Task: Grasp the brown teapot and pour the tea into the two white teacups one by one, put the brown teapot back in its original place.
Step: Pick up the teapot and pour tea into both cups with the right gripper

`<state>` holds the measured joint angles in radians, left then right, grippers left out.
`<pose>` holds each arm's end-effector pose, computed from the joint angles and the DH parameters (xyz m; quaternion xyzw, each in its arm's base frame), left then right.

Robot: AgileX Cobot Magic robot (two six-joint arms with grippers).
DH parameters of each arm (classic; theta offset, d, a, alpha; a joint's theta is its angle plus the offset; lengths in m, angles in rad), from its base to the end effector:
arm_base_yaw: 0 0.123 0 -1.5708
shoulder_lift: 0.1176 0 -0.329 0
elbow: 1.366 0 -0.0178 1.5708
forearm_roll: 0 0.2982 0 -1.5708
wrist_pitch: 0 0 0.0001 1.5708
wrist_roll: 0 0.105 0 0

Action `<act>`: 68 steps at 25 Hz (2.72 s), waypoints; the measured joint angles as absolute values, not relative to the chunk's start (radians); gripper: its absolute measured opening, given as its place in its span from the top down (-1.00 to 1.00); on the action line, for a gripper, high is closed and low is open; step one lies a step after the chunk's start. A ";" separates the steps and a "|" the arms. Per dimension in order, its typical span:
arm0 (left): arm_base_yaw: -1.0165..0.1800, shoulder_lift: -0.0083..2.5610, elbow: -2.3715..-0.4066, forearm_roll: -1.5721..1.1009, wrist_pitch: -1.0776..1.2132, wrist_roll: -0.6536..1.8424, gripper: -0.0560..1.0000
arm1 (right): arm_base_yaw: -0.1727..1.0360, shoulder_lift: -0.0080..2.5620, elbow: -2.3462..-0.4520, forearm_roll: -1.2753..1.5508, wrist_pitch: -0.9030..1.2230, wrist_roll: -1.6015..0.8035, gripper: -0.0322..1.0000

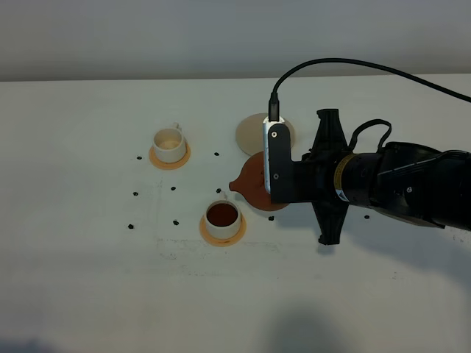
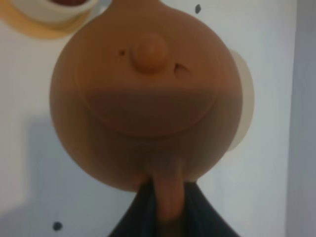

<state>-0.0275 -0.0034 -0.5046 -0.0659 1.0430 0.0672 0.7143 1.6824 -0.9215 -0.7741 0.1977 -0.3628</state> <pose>0.0044 -0.0061 0.2970 0.0412 0.8450 -0.0224 0.5327 0.3042 0.2446 0.1955 -0.7229 0.5815 -0.1380 0.3467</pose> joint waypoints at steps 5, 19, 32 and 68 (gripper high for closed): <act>-0.028 -0.003 -0.505 -0.066 1.043 0.067 0.00 | 0.714 1.682 -0.922 -0.744 0.198 -0.272 0.77; -0.028 -0.003 -0.505 -0.066 1.043 0.067 0.00 | 0.714 1.653 -0.966 -0.308 0.278 -0.176 0.77; -0.028 -0.003 -0.505 -0.066 1.043 0.067 0.00 | 0.674 1.699 -0.968 -0.177 0.346 -0.035 0.77; -0.028 -0.003 -0.505 -0.066 1.043 0.067 0.00 | 0.673 1.888 -0.968 -0.125 0.209 0.017 0.77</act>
